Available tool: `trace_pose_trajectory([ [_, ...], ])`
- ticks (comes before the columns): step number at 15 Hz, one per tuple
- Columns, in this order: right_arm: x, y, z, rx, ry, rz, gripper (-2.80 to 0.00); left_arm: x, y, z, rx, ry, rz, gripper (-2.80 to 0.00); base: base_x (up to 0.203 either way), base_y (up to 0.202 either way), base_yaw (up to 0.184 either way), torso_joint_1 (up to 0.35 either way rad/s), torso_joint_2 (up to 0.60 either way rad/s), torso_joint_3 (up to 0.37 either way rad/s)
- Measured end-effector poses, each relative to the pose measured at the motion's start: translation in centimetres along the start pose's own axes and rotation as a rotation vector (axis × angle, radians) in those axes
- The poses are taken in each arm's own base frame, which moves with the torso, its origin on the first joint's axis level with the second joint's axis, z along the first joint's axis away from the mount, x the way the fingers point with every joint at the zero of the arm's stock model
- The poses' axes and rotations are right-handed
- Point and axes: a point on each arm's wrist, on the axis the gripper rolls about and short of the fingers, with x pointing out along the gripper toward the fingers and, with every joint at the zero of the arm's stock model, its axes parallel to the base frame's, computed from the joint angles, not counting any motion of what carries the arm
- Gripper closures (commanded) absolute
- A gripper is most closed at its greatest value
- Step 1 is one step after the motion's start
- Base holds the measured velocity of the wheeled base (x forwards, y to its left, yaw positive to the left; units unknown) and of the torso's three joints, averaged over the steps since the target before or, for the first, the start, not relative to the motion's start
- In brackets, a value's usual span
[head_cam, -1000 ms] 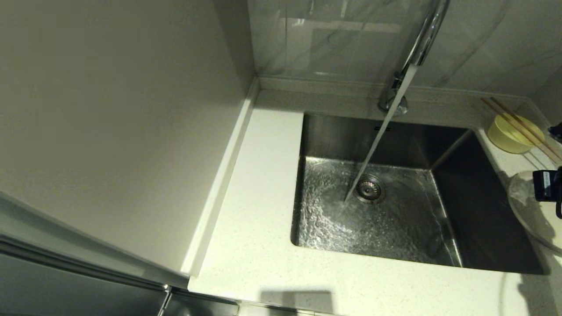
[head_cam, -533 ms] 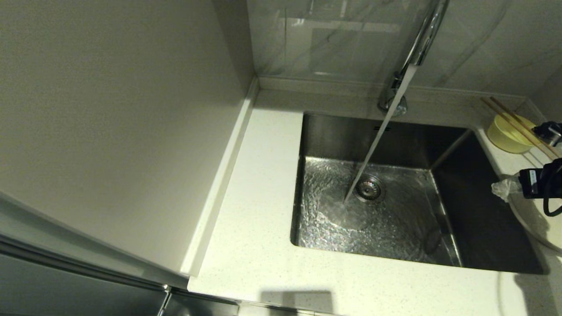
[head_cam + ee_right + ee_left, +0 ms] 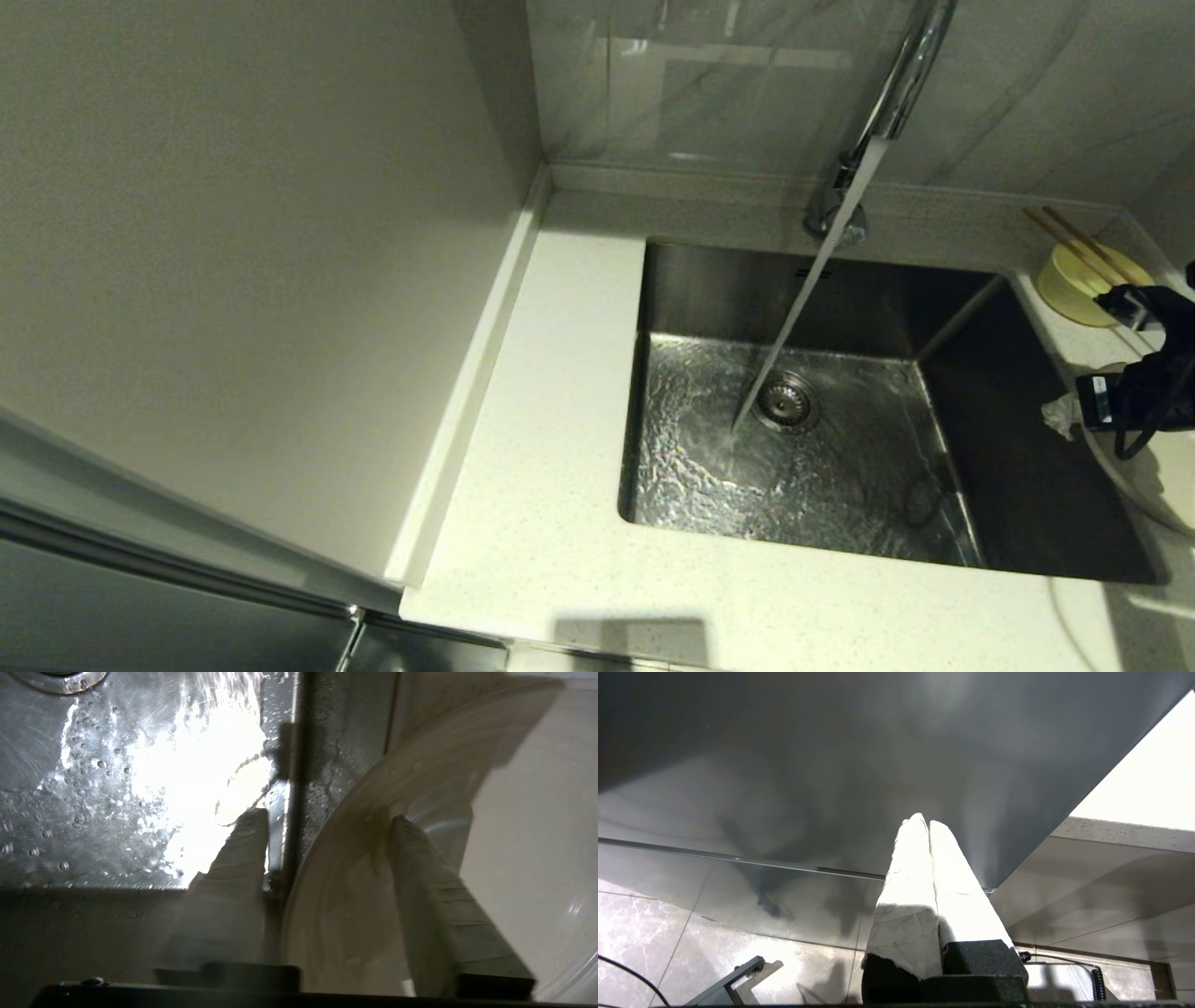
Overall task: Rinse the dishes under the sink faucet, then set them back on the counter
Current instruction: Pick up the plate, then rinse the plate
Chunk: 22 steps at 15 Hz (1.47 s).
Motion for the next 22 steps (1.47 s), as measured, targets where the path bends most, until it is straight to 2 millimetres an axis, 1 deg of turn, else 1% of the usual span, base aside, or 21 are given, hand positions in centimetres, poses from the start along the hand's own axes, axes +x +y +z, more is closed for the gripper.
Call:
trace_pose_trajectory([
  [4, 0.3, -0.1, 0.0, 0.022, 0.011, -0.046, 0.00, 0.0, 0.0, 0.0, 0.000, 0.000, -0.001, 0.00, 0.000, 0.000, 0.000, 0.000, 0.00, 0.000],
  [7, -0.1, -0.1, 0.2, 0.041, -0.002, -0.048, 0.00, 0.0, 0.0, 0.0, 0.000, 0.000, 0.000, 0.00, 0.000, 0.000, 0.000, 0.000, 0.00, 0.000],
  [9, -1.2, 0.1, 0.7, 0.033, -0.034, -0.047, 0.00, 0.0, 0.0, 0.0, 0.000, 0.000, 0.000, 0.00, 0.000, 0.000, 0.000, 0.000, 0.00, 0.000],
  [11, -3.0, 0.9, 1.3, 0.010, -0.088, -0.037, 0.00, 0.0, 0.0, 0.0, 0.000, 0.000, 0.000, 0.00, 0.000, 0.000, 0.000, 0.000, 0.00, 0.000],
  [12, -4.1, 1.6, 1.4, -0.007, -0.114, -0.020, 0.00, 0.0, 0.0, 0.0, 0.000, 0.000, 0.000, 0.00, 0.000, 0.000, 0.000, 0.000, 0.00, 0.000],
  [14, -6.2, 4.1, 1.4, -0.061, -0.158, 0.043, 0.00, 0.0, 0.0, 0.0, 0.000, 0.000, 0.000, 0.00, 0.000, 0.000, 0.000, 0.000, 0.00, 0.000],
  [16, -7.9, 7.1, 0.8, -0.127, -0.186, 0.126, 0.00, 0.0, 0.0, 0.0, 0.000, 0.000, 0.000, 0.00, 0.000, 0.000, 0.000, 0.000, 0.00, 0.000],
  [18, -9.5, 9.4, 0.2, -0.185, -0.216, 0.204, 0.00, 0.0, 0.0, 0.0, 0.000, 0.000, 0.000, 0.00, 0.000, 0.000, 0.000, 0.000, 0.00, 0.000],
  [20, -11.4, 11.5, -0.3, -0.242, -0.274, 0.329, 0.00, 0.0, 0.0, 0.0, 0.000, 0.000, 0.000, 0.00, 0.000, 0.000, 0.000, 0.000, 0.00, 0.000],
  [22, -12.5, 12.9, -0.6, -0.285, -0.374, 0.502, 0.00, 0.0, 0.0, 0.0, 0.000, 0.000, 0.000, 0.00, 0.000, 0.000, 0.000, 0.000, 0.00, 0.000],
])
